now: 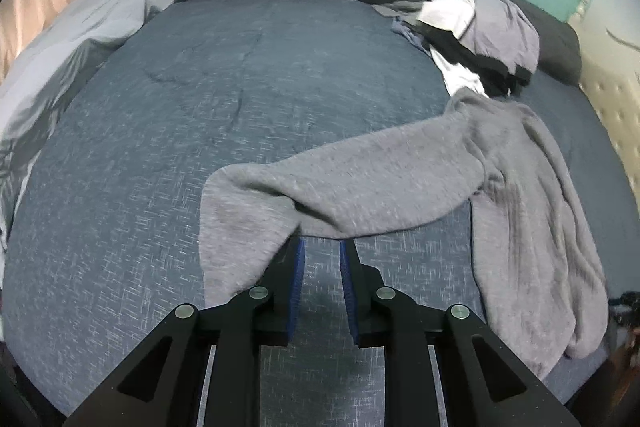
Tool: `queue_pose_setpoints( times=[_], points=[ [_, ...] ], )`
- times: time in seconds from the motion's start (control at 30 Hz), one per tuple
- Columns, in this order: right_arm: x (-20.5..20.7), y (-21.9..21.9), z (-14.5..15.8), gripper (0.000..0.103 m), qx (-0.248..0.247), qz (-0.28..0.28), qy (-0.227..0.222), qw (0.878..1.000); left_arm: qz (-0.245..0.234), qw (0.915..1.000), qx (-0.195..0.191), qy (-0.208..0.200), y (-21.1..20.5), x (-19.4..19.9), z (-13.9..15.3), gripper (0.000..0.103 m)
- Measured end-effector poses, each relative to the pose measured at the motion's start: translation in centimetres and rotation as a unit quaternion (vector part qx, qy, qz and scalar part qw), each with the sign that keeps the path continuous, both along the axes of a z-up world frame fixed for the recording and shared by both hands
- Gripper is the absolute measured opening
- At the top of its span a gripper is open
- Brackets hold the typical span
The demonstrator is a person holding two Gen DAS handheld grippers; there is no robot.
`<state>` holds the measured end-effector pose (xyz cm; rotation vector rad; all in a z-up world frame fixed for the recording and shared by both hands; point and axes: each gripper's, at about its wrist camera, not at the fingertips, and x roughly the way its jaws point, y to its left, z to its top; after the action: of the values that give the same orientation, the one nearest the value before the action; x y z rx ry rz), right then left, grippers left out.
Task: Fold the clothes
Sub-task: 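Release the sleeve with the left tool while the right tool grasps the other cuff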
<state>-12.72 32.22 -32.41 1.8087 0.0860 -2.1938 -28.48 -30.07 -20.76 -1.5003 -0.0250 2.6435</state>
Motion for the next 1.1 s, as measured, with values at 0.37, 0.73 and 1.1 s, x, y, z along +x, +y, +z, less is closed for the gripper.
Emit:
queue_pose_setpoints(
  times=[0.37, 0.73, 1.1],
  points=[
    [0.1, 4.3, 4.2, 0.012, -0.008, -0.06, 0.061, 0.996, -0.008, 0.9999, -0.001, -0.01, 1.9, 0.8, -0.3, 0.02],
    [-1.4, 11.6, 9.7, 0.012, 0.014, -0.136, 0.121, 0.983, -0.008, 0.9999, 0.003, -0.013, 2.7, 0.7, -0.2, 0.02],
    [-3.0, 19.4, 12.7, 0.012, 0.027, -0.203, 0.139, 0.969, -0.01, 0.9995, -0.011, -0.026, 3.8, 1.0, -0.8, 0.02]
  ],
)
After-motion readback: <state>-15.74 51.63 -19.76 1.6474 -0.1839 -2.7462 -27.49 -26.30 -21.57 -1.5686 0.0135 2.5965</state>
